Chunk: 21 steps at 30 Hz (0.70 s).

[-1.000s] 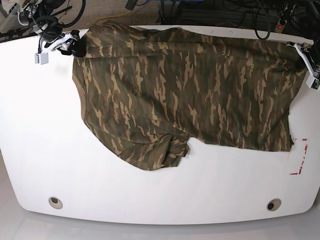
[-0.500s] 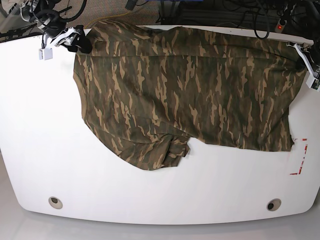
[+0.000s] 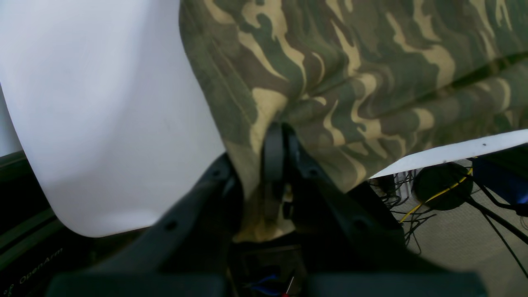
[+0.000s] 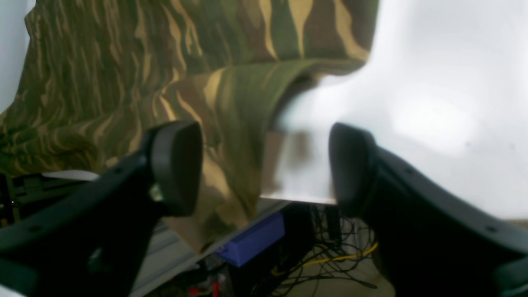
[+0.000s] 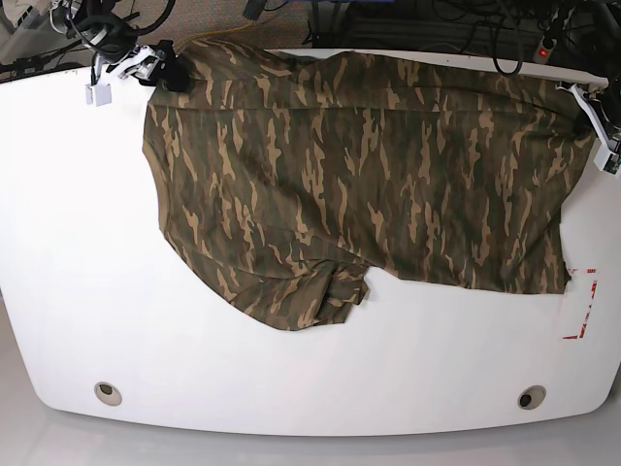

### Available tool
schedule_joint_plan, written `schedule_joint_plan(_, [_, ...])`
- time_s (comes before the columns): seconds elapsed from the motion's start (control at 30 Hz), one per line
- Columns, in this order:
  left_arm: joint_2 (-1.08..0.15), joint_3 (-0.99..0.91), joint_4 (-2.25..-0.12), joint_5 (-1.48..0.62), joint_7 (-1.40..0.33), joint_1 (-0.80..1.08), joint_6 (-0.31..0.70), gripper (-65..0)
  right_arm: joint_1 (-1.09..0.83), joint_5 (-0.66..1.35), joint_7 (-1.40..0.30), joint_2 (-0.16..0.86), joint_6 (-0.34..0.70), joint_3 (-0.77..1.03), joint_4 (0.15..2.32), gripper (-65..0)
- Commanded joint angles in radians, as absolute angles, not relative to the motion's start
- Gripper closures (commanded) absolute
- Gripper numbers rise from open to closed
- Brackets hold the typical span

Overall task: Fold the T-shirt properly
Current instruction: 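Hold the shirt edge taut with both grippers, adjusting the right grasp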

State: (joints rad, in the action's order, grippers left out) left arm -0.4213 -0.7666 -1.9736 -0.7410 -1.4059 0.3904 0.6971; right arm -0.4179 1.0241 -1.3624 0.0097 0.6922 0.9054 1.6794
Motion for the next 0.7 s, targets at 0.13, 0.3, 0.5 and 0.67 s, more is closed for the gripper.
schedule_joint_plan(0.13, [-0.438, -0.774, -1.986, -0.748, -1.396, 0.387, 0.698, 0.0, -0.389, 1.036, -1.345, 0.012, 0.698, 0.871, 1.676, -29.3])
schedule_joint_plan(0.3, [-0.438, -0.751, -1.986, -0.746, -1.396, 0.386, 0.698, 0.0, -0.375, 1.021, -1.342, 0.013, 0.698, 0.872, 1.662, -14.9])
schedule_joint_plan(0.5, [-0.437, -0.719, -1.986, -0.746, -1.396, 0.386, 0.698, 0.0, -0.381, 0.984, -1.32, 0.016, 0.698, 0.878, 1.67, 0.0])
schedule_joint_plan(0.67, [-0.435, -0.664, -1.986, -0.748, -1.396, 0.387, 0.698, 0.0, -0.412, 0.98, -1.28, 0.019, 0.698, 0.877, 1.748, 0.0])
